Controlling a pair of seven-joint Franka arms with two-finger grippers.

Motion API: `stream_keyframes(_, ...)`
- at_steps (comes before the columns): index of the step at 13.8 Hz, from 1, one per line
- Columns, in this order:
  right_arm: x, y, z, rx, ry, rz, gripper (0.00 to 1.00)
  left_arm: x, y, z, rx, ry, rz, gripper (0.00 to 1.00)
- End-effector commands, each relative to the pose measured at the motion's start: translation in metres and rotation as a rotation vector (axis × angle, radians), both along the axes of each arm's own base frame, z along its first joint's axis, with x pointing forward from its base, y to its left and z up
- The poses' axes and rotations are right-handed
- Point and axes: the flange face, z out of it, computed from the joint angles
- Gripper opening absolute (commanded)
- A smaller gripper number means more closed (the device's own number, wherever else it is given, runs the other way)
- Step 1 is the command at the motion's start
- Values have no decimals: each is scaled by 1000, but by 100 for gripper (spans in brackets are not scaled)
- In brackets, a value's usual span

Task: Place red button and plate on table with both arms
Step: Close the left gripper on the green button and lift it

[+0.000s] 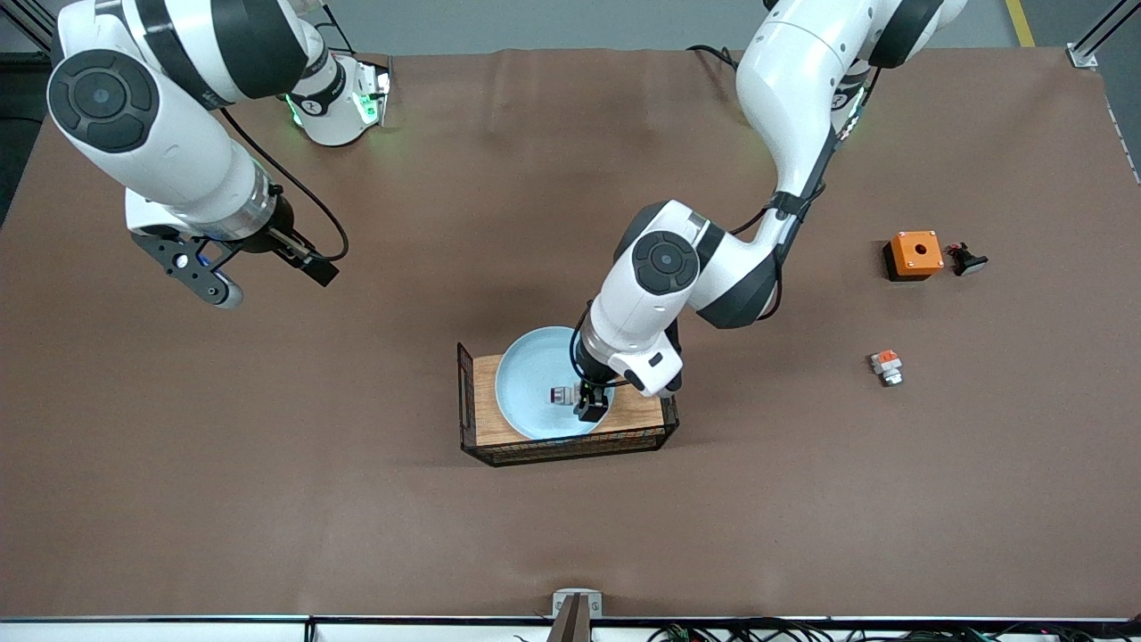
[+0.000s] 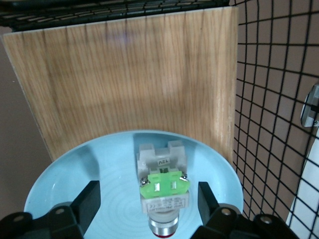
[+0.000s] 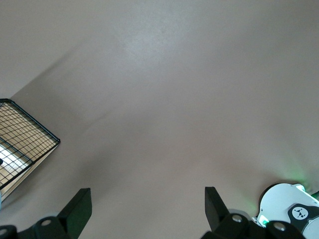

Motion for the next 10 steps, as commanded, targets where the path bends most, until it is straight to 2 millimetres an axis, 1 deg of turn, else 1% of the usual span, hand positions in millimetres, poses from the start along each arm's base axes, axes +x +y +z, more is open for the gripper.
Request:
stream_keyframes(1, -2, -2, 0, -22, -12, -12, 100, 4, -3, -2, 13, -19, -1, 82)
stream_keyframes(4, -2, -2, -1, -22, -10, -12, 100, 3, -3, -3, 14, -18, -1, 70)
stream_keyframes(5, -2, -2, -1, -22, -10, -12, 100, 3, -3, -3, 14, -18, -1, 62)
stream_keyframes(6, -2, -2, -1, -22, -10, -12, 100, 2, -4, -3, 11, -16, 2, 46)
stream_keyframes(7, -1, -2, 0, -22, -12, -12, 100, 2, -5, -2, 12, -13, -1, 21)
stream_keyframes(8, -1, -1, -2, -23, -9, -10, 100, 2, -4, -2, 13, -12, -2, 7)
stream_keyframes(9, -1, -2, -1, -22, -10, -12, 100, 2, -4, 0, 15, -10, -6, 0)
stream_keyframes(10, -1, -2, -2, -23, -9, -12, 100, 1, -3, 4, 17, -8, -8, 0)
